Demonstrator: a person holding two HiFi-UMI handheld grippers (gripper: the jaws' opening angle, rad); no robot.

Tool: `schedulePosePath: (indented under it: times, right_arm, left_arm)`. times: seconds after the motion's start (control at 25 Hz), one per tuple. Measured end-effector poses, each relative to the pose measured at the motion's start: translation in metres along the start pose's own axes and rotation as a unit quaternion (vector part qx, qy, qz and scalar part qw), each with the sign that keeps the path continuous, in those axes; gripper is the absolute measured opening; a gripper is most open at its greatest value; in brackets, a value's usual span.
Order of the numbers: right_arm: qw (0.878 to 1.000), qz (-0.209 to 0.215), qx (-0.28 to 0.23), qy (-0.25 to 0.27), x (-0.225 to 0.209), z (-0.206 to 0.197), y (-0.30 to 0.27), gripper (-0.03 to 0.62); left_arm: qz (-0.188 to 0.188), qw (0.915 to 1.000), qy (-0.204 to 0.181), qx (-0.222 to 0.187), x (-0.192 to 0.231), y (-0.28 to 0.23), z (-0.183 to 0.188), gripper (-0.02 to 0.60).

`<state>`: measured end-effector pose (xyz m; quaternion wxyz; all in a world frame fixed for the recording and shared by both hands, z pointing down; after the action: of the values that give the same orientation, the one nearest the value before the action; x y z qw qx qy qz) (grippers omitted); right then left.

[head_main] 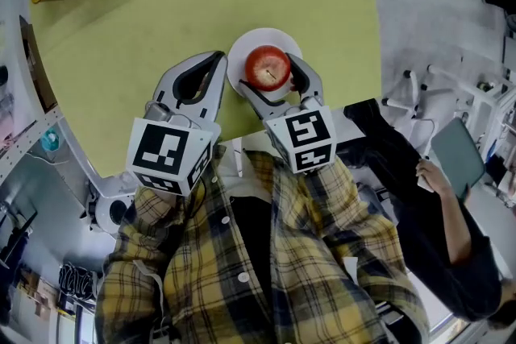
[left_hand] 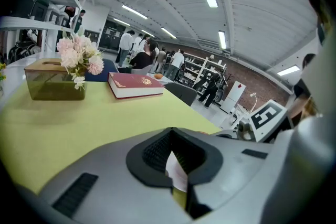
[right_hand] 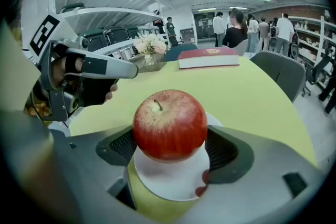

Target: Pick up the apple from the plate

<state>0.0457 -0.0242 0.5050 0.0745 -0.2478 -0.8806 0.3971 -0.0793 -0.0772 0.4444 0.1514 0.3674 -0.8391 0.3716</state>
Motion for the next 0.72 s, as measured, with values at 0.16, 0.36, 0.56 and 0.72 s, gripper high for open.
schedulePosePath:
  times: [0.16,0.36,0.56,0.72]
  right_arm:
    - [1.000,0.004,-0.009,-0.002,-0.002,0.014,0.010,0.402]
    - [1.000,0.002,-0.027,0.001,-0.005,0.036,0.024,0.402]
    - [0.999,0.003,-0.047,0.015,-0.005,0.060,0.038,0.401]
    - [0.997,0.006,-0.065,0.029,-0.003,0.079,0.056,0.400]
  left_arm:
    - [-0.001,1.0000,-0.001,-0.009,-0.005,0.007,0.012,0.006]
    - [-0.001,0.9997,0.000,-0.026,-0.012,0.017,0.029,0.006]
    - [0.003,0.9987,-0.009,-0.051,-0.018,0.030,0.049,0.006]
    - [0.007,0.9973,-0.017,-0.071,-0.027,0.045,0.065,0.006]
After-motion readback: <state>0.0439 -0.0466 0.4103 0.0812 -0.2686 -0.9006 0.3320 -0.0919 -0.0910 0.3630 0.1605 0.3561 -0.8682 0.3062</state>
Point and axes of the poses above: the fingertips, and each gripper's own axes: y backward along the fingers, x to its left, z out of its top, the point moved 6 cm from there along y, backward along the fingers, and after that the axes turned 11 degrees about y, right-handed, at the moved point
